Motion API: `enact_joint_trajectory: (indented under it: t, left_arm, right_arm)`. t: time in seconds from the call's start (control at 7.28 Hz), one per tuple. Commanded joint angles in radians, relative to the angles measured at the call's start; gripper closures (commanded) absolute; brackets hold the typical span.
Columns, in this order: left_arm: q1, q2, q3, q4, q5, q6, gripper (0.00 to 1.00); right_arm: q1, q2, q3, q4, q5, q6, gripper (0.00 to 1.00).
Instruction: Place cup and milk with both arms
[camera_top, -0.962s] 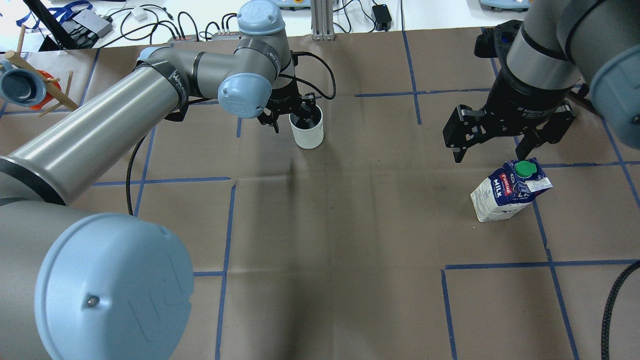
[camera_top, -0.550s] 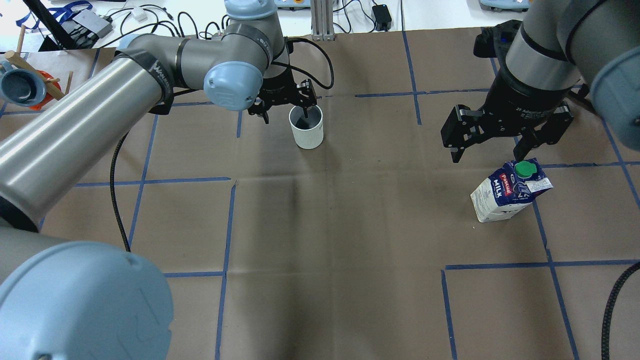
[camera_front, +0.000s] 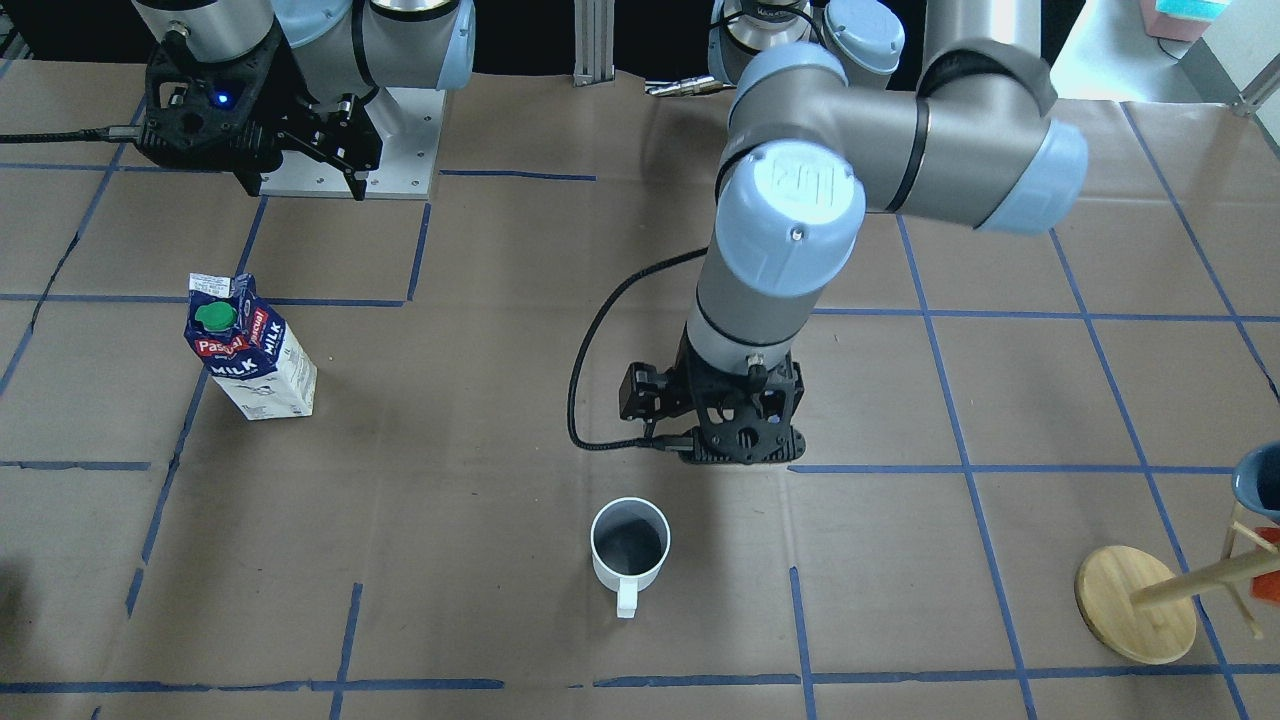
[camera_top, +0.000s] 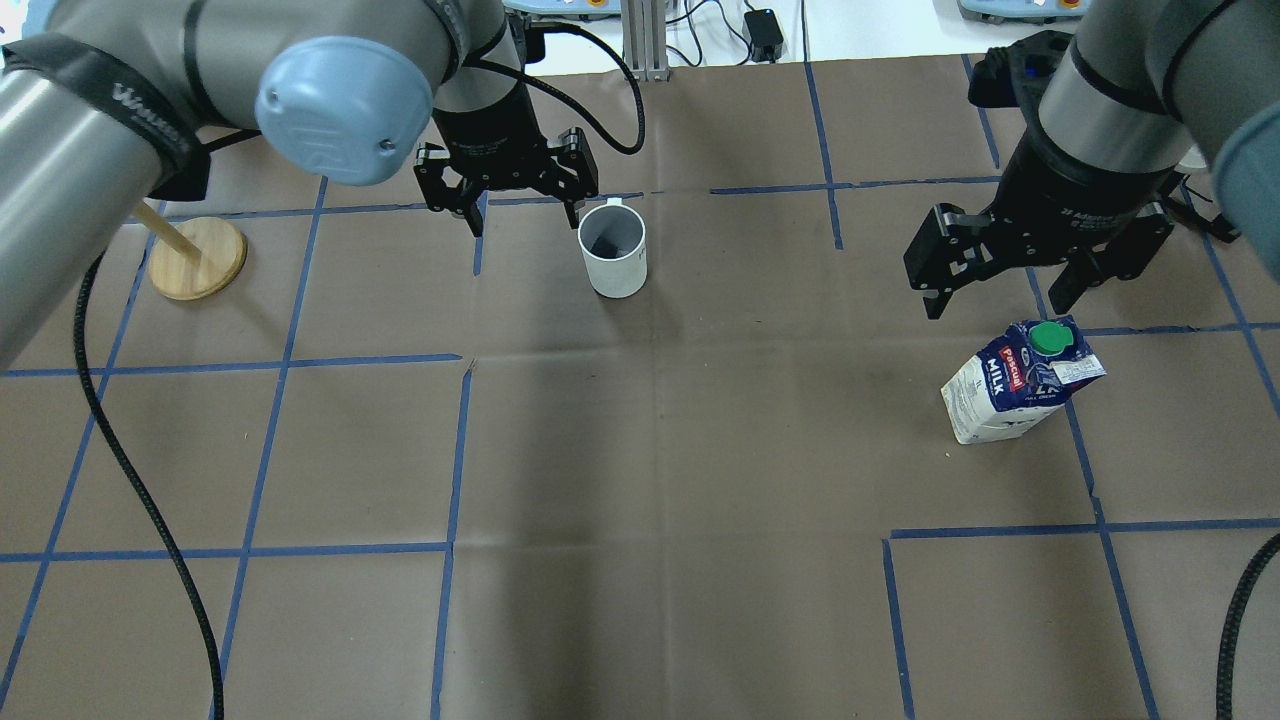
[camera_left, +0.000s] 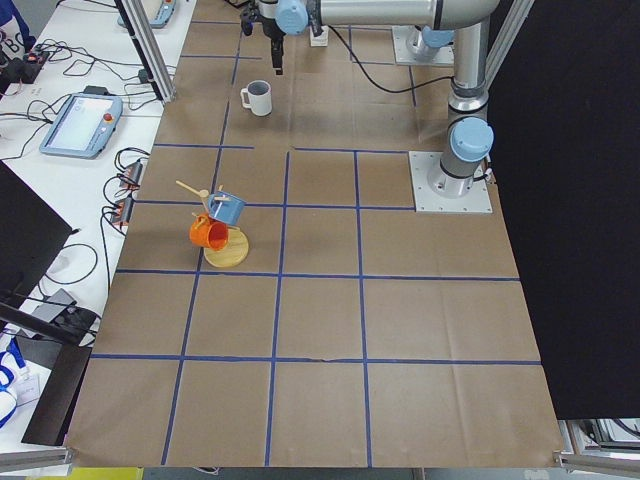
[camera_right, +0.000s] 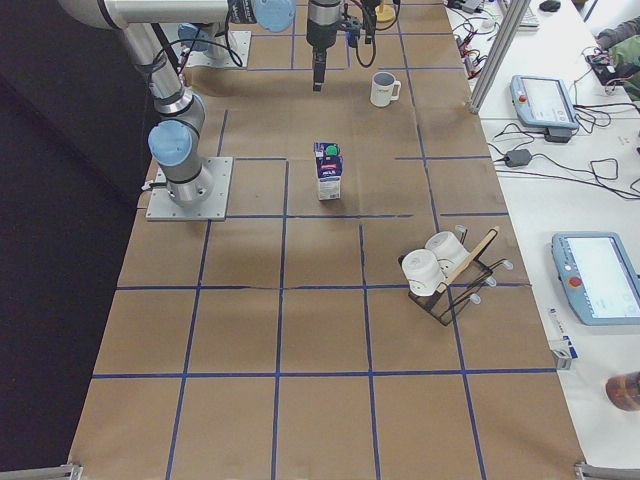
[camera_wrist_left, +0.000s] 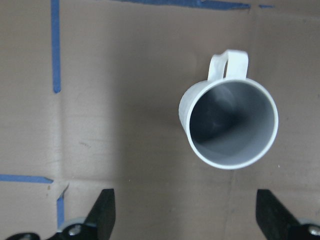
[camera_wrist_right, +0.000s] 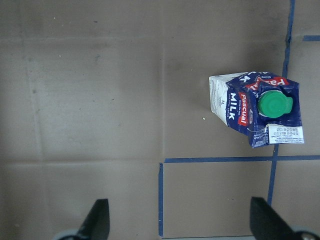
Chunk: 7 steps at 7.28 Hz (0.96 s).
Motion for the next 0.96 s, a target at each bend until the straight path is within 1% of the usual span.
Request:
enact_joint_trajectory:
  t: [0.0, 0.14, 0.27, 0.41, 0.55, 0.69, 0.82]
  left_arm:
    - [0.039, 0.143, -0.041, -0.132, 0.002, 0.105, 0.01]
    - [0.055, 0.212, -0.064, -0.181, 0.003, 0.130, 0.01]
    - [0.069, 0.277, -0.079, -0.213, 0.003, 0.132, 0.01]
    - [0.104, 0.335, -0.078, -0.292, 0.000, 0.133, 0.01]
    - [0.142, 0.358, -0.081, -0.319, -0.003, 0.163, 0.01]
    - [0.156, 0.345, -0.088, -0.312, -0.006, 0.273, 0.01]
    - [0.161, 0.366, -0.113, -0.310, -0.008, 0.300, 0.01]
  right_arm:
    - [-0.192, -0.013, 0.004, 0.015, 0.007, -0.180, 0.00]
    - [-0.264, -0.006, 0.012, 0.003, 0.016, -0.239, 0.00]
    - [-0.274, 0.004, 0.038, -0.031, 0.027, -0.274, 0.00]
    - [-0.274, 0.017, 0.090, -0.107, 0.063, -0.272, 0.00]
    - [-0.272, 0.019, 0.161, -0.190, 0.090, -0.267, 0.00]
    - [-0.272, 0.022, 0.232, -0.296, 0.090, -0.269, 0.00]
    - [-0.272, 0.030, 0.293, -0.369, 0.088, -0.281, 0.00]
